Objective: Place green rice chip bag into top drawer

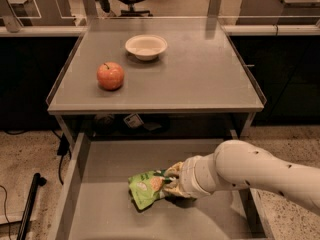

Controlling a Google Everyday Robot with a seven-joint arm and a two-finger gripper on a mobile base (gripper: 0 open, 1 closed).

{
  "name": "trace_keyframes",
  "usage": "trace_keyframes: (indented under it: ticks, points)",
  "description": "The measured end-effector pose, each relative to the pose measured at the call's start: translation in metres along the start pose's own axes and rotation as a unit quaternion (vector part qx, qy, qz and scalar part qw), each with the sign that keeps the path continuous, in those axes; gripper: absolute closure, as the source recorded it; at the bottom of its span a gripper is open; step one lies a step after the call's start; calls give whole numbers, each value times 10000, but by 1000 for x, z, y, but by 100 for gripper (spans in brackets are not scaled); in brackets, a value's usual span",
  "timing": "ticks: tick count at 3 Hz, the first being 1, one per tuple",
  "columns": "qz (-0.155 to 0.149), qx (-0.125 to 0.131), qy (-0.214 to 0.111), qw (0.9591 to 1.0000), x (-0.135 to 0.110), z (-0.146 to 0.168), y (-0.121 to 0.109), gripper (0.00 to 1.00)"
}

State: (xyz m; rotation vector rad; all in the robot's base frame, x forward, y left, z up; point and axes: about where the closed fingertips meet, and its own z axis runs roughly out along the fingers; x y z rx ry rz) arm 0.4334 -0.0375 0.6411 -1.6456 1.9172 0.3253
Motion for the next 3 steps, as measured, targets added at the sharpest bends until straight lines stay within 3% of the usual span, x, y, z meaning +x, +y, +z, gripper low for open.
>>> trace_keyframes:
  ticks: [1,2,3]
  points:
    - [0,0,0,10000,0,0,0,14]
    - [0,0,0,10000,0,0,0,0]
    - [-1,0,0,10000,0,0,0,0]
